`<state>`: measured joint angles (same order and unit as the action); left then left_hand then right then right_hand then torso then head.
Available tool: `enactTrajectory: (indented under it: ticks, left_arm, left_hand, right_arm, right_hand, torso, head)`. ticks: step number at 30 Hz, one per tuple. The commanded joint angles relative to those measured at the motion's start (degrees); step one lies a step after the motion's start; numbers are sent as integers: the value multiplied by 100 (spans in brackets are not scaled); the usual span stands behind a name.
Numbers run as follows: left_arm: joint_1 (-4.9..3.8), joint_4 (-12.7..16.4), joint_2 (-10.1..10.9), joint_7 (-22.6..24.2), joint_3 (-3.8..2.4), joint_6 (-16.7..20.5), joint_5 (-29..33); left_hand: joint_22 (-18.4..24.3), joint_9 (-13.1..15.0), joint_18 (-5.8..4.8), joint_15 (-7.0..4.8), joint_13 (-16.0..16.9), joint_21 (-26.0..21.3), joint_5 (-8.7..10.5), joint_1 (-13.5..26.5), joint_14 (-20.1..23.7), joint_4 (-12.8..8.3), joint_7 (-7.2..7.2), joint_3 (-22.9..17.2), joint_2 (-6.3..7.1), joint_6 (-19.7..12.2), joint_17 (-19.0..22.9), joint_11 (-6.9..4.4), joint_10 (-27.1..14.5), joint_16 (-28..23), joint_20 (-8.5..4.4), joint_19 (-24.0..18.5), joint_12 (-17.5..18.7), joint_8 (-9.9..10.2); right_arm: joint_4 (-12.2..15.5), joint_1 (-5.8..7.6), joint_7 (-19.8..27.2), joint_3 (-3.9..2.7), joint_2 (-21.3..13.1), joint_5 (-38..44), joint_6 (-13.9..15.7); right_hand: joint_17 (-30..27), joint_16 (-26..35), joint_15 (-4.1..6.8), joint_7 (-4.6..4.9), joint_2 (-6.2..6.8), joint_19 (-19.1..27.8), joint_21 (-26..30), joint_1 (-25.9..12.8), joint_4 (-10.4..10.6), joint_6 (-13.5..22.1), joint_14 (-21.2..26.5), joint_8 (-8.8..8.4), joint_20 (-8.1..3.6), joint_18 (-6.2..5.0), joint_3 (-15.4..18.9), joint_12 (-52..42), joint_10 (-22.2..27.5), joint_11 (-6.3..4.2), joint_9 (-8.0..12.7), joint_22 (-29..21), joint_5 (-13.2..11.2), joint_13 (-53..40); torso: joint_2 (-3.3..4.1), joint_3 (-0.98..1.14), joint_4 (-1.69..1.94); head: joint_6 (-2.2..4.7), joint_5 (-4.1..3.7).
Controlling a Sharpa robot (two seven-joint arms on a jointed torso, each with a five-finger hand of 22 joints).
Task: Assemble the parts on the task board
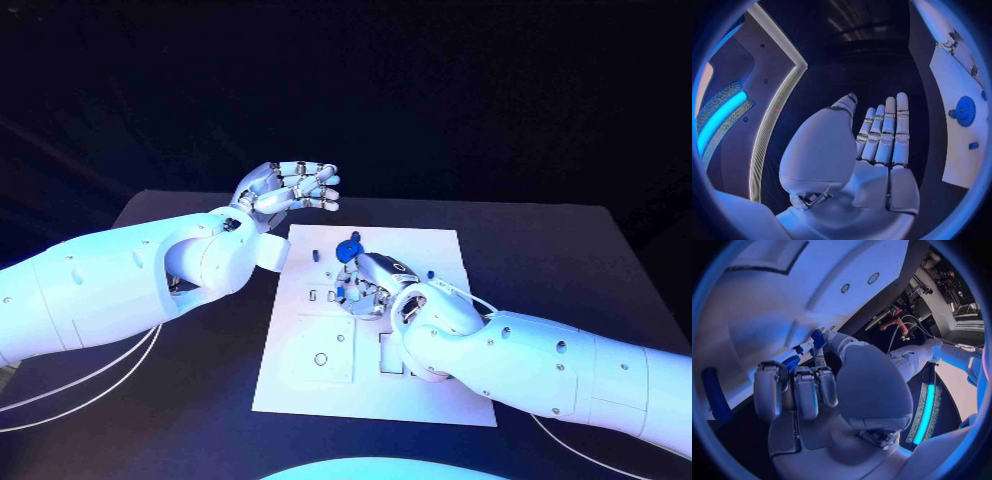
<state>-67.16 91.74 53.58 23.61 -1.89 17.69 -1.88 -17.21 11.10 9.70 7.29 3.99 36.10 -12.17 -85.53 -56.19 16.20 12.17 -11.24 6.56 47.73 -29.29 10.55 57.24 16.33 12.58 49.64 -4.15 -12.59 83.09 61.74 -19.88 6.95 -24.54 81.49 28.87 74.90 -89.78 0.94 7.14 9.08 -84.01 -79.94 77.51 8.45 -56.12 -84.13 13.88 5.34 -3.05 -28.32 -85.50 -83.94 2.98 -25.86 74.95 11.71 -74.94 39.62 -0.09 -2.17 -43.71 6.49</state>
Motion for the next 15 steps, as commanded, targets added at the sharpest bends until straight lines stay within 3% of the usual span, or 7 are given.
enactTrajectory:
  ticks: [1,15]
  left_arm:
    - [-6,7,-11,23,-3,-105,-4]
    - [-6,3,-13,5,-3,-118,-5]
  left_hand:
    - [-5,6,69,10,-3,35,24,3,29,16,157,-17,22,-51,-6,4,-38,-18,10,-37,22,35]
    - [-5,6,69,10,-3,35,24,3,29,16,157,-17,22,-51,-6,4,-38,-18,10,-37,22,35]
  right_arm:
    - [-10,-8,105,0,11,21,45]
    - [-80,-11,117,1,42,26,-28]
  right_hand:
    - [1510,-22,39,5,26,-50,32,20,-26,-2,-587,8,-59,46,-5,26,-111,-39,-239,751,35,-895]
    - [1510,-22,29,23,86,-42,54,-16,-36,42,-587,-7,-55,43,3,42,-93,-25,-228,739,33,-877]
  torso:
    - [1,-2,5]
    - [-1,-4,0]
  head:
    - [-9,-17]
    - [-10,-24]
